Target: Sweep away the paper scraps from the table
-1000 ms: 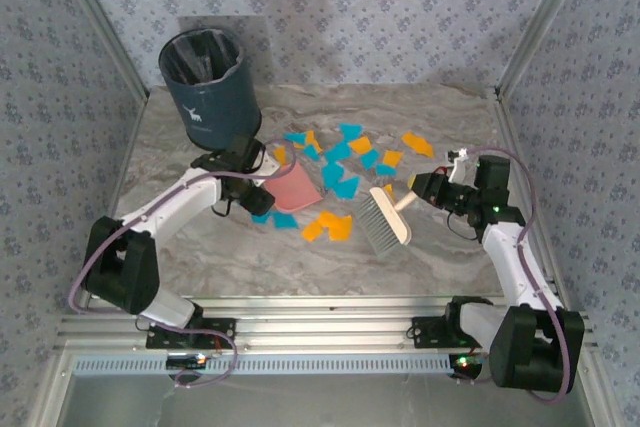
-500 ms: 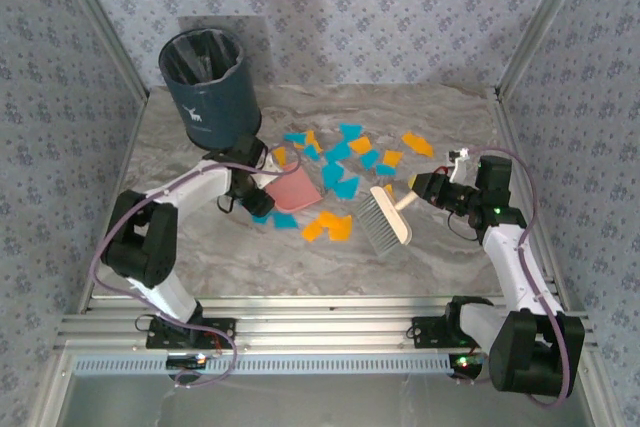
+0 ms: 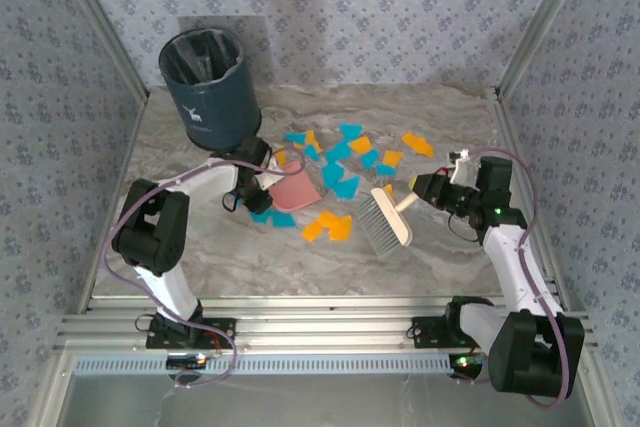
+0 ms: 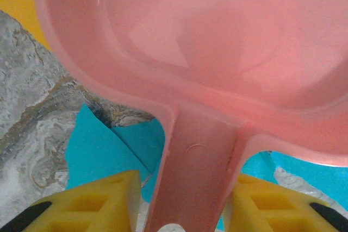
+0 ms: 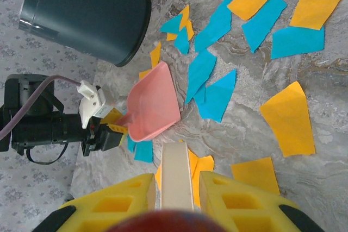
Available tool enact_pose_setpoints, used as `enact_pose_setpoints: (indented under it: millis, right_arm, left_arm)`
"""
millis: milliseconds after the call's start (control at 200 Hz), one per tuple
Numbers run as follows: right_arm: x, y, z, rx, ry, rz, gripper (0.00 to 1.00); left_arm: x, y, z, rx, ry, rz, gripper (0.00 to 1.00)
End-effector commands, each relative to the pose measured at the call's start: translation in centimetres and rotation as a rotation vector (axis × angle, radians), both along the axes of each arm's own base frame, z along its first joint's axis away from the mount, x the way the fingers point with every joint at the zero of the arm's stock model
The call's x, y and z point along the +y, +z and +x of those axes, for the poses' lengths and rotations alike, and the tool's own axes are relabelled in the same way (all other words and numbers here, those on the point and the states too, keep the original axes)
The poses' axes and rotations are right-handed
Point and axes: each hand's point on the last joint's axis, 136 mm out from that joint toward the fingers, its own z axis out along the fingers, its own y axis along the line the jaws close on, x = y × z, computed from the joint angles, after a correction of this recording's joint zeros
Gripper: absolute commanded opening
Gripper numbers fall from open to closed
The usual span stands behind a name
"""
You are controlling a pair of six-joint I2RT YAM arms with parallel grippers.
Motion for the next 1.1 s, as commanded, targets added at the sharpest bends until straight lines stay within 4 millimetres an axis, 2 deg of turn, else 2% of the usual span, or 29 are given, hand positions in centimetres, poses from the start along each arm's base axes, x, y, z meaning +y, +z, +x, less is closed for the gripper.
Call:
enact_pose_setpoints:
  millis: [0, 140, 380, 565, 695, 825, 1094]
  right_arm:
    - [0.0, 0.5, -0.3, -0.022, 0.009, -0.005, 0.00]
    - [0.0, 0.5, -0.3, -0.019, 0.008, -0.006, 0.00]
    - [-0.2, 0.5, -0.5, -0.021, 0.002, -0.013, 0.00]
    - [-0.6, 0.4, -0.6, -0.023, -0.023, -0.029, 0.00]
    - [-1.0, 0.1, -0.7, -0.016, -0.040, -0.036, 0.00]
    - [-1.2, 0.1, -0.8, -0.013, -0.049, -0.036, 0.00]
    - [-1.6, 0.0, -1.0, -0.010, -0.059, -0.034, 0.00]
  left_arm:
    - [-0.1, 0.8, 0.7, -0.018, -0.009, 0.007, 0.36]
    - [-0.6, 1.4, 0.4, -0.032, -0.041, 0.014, 0.29]
    - [-2.2, 3.4, 0.3, -0.076, -0.102, 0.025, 0.29]
    - [-5.0, 4.4, -0.6, -0.071, -0.201, -0.004, 0.29]
    - [-7.8, 4.7, -1.2, -0.055, -0.284, -0.056, 0.29]
    - [-9.9, 4.0, -2.4, 0.001, -0.368, -0.057, 0.29]
    - [-13.5, 2.1, -3.2, 0.069, -0.464, -0.066, 0.30]
